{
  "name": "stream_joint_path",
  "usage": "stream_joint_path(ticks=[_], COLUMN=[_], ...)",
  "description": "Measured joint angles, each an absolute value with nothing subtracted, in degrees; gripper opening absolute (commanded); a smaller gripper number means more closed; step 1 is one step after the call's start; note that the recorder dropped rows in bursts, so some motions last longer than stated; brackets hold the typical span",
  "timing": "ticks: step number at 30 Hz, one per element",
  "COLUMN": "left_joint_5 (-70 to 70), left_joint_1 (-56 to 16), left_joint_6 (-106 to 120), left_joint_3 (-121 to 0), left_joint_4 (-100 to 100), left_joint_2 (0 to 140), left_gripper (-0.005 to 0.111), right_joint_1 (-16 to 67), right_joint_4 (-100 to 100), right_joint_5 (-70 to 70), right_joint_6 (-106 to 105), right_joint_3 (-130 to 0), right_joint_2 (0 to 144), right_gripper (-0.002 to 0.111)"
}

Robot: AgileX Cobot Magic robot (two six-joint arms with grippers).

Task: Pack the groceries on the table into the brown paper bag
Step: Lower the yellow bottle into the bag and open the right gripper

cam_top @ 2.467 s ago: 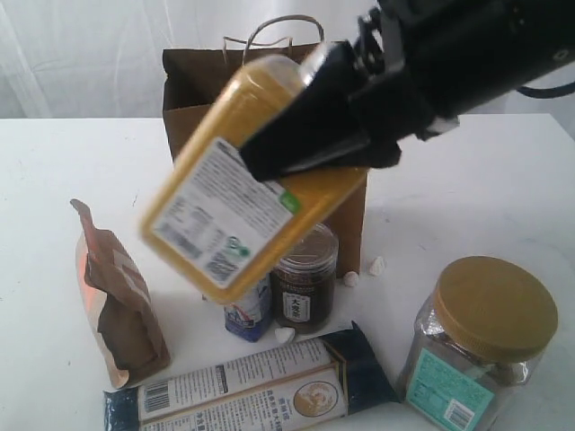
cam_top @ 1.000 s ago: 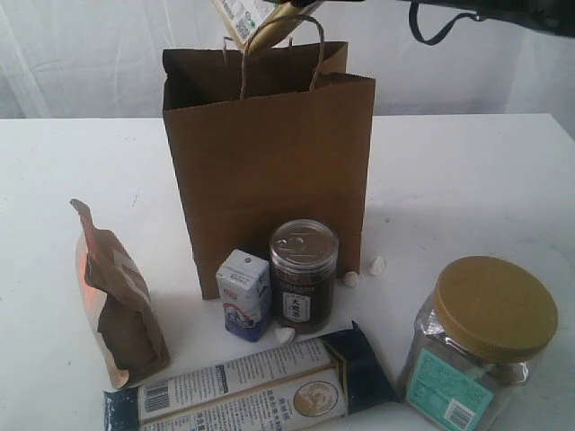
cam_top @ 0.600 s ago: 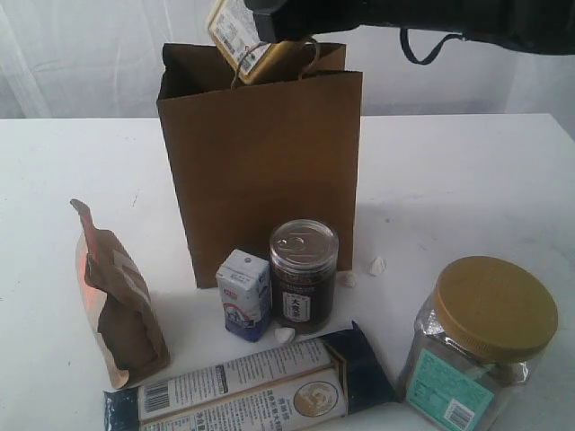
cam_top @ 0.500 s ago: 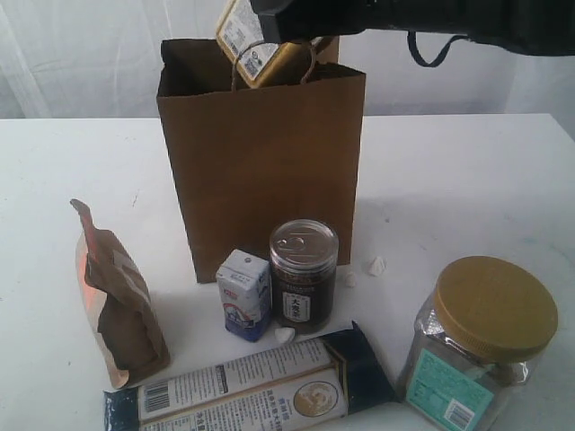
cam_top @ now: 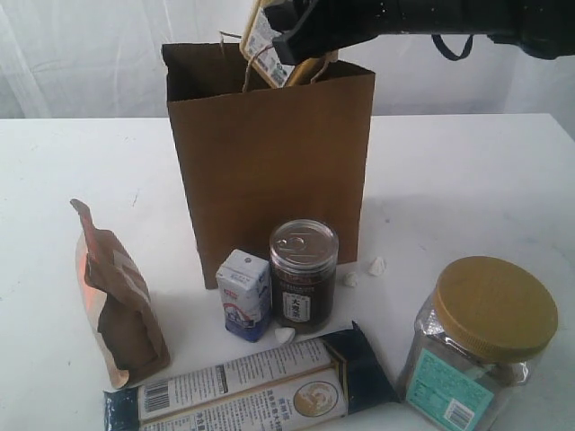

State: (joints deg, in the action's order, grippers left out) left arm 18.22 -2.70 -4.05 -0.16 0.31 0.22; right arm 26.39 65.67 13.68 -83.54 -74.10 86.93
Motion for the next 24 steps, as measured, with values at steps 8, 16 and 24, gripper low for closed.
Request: stream_joint_path(ticks=[8, 16, 24], left_joint_5=[18.22, 18.22, 18.22], left_joint_1=[-2.70, -2.70, -2.70], left_joint_6=[-4.05, -4.05, -4.05], left_joint_3=[-0.16, -0.16, -0.16], left_joint_4=[0.00, 0.00, 0.00], left_joint_2=[0.22, 0.22, 0.22], left_gripper=[0.000, 0.000, 0.000], right_joint_1=[26.39, 26.39, 26.39], right_joint_4=[65.67, 65.67, 65.67], right_joint_5=[13.16, 15.82, 16.85], right_joint_6=[-83.54, -83.42, -83.42], right_joint_3=[-74.10, -74.10, -74.10], right_joint_2=[86.93, 86.93, 86.93], right_gripper=[0.007, 0.027, 0.055])
